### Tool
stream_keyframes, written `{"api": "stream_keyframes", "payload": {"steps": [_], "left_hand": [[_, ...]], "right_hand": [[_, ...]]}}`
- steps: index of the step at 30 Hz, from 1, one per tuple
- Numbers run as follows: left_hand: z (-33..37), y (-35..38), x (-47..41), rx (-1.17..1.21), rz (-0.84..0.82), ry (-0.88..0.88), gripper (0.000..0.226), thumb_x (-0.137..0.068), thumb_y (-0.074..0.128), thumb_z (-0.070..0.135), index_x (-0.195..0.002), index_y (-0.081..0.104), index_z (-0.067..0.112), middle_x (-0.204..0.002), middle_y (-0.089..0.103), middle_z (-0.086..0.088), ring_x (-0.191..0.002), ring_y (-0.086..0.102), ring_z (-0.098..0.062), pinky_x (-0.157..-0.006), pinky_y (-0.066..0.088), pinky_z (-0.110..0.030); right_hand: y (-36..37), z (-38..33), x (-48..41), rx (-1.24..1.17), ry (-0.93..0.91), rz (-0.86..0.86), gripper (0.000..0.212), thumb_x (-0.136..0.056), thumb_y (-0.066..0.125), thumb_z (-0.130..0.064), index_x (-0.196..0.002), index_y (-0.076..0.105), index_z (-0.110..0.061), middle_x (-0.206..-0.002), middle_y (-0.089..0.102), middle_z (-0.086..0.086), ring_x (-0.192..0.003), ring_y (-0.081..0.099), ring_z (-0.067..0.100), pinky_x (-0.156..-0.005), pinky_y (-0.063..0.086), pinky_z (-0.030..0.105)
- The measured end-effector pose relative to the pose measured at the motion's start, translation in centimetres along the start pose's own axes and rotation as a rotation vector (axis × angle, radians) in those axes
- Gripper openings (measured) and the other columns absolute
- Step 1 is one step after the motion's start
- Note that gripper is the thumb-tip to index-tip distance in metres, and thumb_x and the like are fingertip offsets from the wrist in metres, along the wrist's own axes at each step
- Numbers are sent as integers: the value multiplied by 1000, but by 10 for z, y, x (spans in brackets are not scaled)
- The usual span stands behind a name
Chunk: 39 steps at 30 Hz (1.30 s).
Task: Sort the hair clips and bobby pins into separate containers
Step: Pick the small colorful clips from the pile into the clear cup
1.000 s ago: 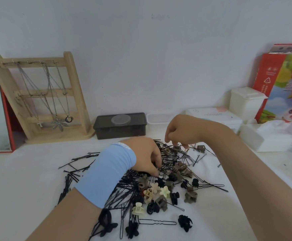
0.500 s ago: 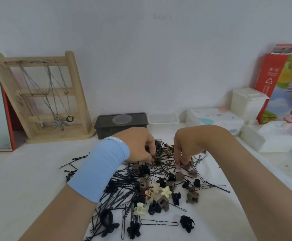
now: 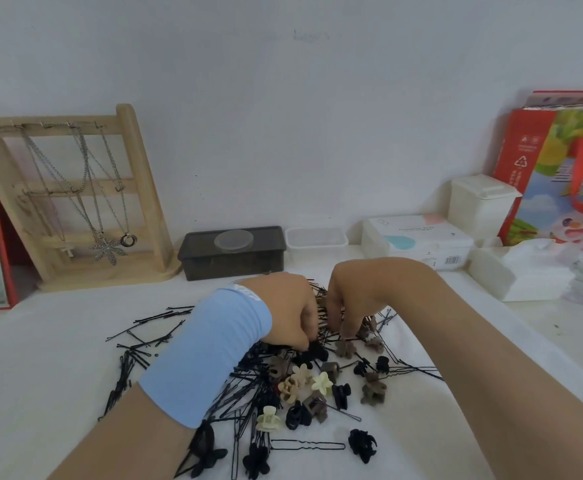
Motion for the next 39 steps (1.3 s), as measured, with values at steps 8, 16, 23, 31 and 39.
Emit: {"api": "stream_keyframes", "payload": {"steps": [8,16,23,31,39], "left_hand": [[4,-2,-7,100,214,20,12,-85,70,34,-97,72,38,-76,59,24,-70,54,7,-65,39,-14],[-33,-22,4,296,343,-74,27,-82,73,43,-103,57,38,-98,64,21,-89,61,0,-78,46,-20],[-81,-14,24,163,104,-213,51,-77,78,37,-119,49,39,-117,55,17,-110,56,-10,-99,46,-35],[-108,-29,37,344,265,-209,71,-71,86,29,-128,44,33,-119,54,13,-111,55,-9,-99,44,-29],[-109,-19,32,239,169,-261,79,-75,82,40,-142,41,28,-139,52,7,-119,55,-14,-103,44,-34]], "right_hand": [[-17,17,12,-79,87,59,27,-78,67,-46,-58,61,-29,-49,49,-8,-53,49,21,-58,47,29],[-25,-5,7,-222,0,239,40,-104,35,-35,-103,65,-9,-102,63,7,-92,57,23,-85,45,36],[-22,-48,-11,-281,-213,429,19,-97,58,-28,-105,72,-19,-84,56,-16,-76,52,0,-64,36,13],[-34,-85,-40,-208,-272,428,12,-88,70,-25,-100,73,-26,-86,57,-16,-84,56,7,-68,37,19],[-30,-77,-29,-178,-278,395,25,-85,72,-21,-109,74,-29,-106,68,-12,-95,59,5,-82,45,22]]}}
Point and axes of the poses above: each hand's wrist, its own x-axis away from the middle knuckle, its own y-axis out of the palm, z = x × y, the point moved 4 cm from there along -x, towards the middle knuckle
